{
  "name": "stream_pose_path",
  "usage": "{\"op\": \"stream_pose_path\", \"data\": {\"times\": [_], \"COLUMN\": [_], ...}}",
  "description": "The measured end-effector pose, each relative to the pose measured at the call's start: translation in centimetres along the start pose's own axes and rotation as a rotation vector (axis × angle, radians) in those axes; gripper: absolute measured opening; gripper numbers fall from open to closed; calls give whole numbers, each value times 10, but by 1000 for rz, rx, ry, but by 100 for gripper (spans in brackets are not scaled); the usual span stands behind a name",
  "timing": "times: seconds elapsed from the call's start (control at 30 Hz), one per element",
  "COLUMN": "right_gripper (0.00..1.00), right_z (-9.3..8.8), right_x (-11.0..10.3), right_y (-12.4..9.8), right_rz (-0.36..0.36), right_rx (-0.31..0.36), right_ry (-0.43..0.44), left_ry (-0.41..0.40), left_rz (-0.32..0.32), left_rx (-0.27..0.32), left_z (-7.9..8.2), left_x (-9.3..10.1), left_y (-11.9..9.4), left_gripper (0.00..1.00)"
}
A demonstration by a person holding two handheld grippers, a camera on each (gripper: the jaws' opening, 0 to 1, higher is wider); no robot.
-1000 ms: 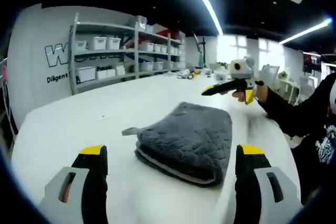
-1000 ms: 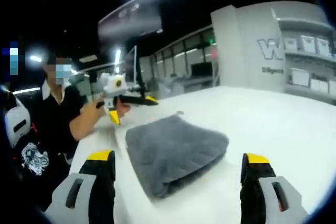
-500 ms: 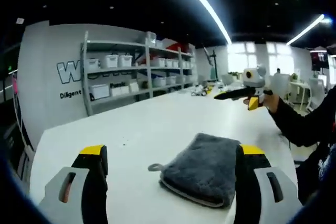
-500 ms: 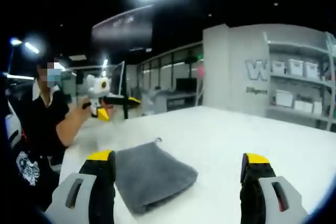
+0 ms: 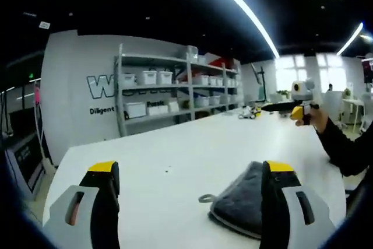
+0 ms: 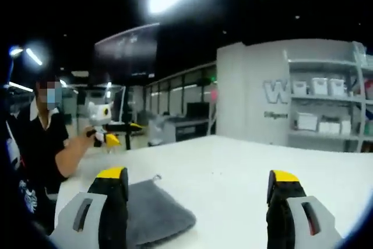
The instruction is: Open the folded towel by lifting each exposed corner and separating the folded layers until the towel lies flat within the target outline without major curled edges
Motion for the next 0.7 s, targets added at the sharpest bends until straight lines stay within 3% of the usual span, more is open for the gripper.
{"op": "stream_pose_path", "data": {"times": [0.3,0.47,0.7], "right_gripper": [94,84,77], "right_z": [-26,-39,-60], "right_x": [0,-3,-3], "right_y": [15,20,29], "right_rz": [9,18,41], "right_rx": [-58,-77,-124], "right_ry": [48,88,142], "left_ry": [34,28,14], "left_rz": [-31,-92,-165], "left_rx": [-110,-182,-275], "left_z": [-26,-49,-72], "left_x": [1,33,52], "left_y": [12,8,6], "left_gripper": [100,100,96]}}
Point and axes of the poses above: the point that each gripper's makers call its tool centre point, and the gripper's own axes: y roughly forward along the fingers, x roughly to its right, z roughly out of its top, the point moved 5 cm from there along -y, roughly backward along the fingers, and after that the axes turned 15 degrees about z, right-handed, at the moved point
